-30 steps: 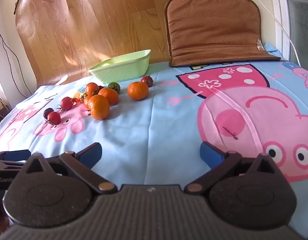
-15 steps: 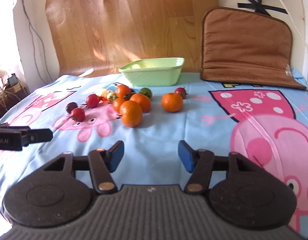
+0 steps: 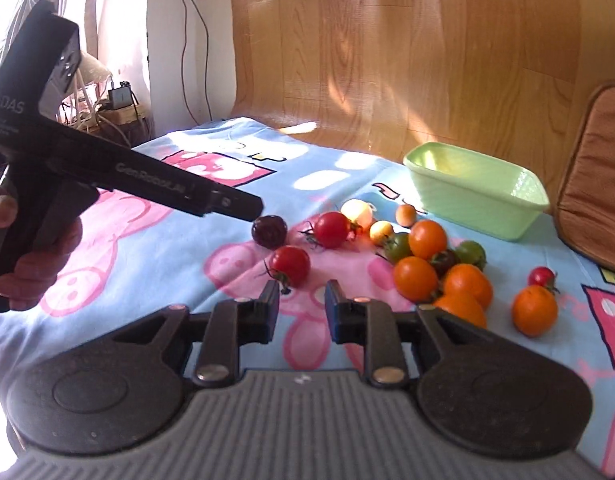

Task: Organize fruits
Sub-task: 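Move left tool to dark purple tomato while right tool approaches red cherry tomato, then grasp dark purple tomato with left tool while right tool grasps red cherry tomato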

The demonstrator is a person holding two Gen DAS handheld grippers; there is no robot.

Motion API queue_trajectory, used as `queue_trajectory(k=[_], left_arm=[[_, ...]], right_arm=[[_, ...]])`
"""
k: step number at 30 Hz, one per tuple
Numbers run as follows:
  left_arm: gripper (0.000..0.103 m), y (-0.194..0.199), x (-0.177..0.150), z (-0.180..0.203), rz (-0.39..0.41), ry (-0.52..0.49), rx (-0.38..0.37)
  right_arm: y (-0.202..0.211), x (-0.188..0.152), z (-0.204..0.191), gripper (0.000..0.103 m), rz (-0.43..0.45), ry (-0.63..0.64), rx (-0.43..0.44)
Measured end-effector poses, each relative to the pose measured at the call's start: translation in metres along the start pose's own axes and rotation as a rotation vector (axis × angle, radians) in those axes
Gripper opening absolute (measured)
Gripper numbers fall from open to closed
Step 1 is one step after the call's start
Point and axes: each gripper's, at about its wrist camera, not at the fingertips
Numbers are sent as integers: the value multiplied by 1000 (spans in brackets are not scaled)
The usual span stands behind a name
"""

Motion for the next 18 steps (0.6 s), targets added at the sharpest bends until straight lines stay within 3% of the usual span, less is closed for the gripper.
queue_trajectory(k=[8,12,16,18], left_arm=[[49,-29,-1,-11,-55,35,-43],[48,-37,-7,-9,-83,22,-37],[30,-37,-9,-9,-75,45,-41],[30,-36,-9,-7,-75,60,-40]], right_arm=[[-31,0,-3,29,-29,23,48],[-42,1,-3,30,-40,25,30],[-51,0,3,31,-68,-16,52],[-51,1,2,30,-65,-15,57]])
Point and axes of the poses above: each gripper's, at about its wrist camera, not at the fingertips, and y roughly against the way its jaws point, z to its right, x to its top, and after that the axes turned 14 degrees about z, right-handed
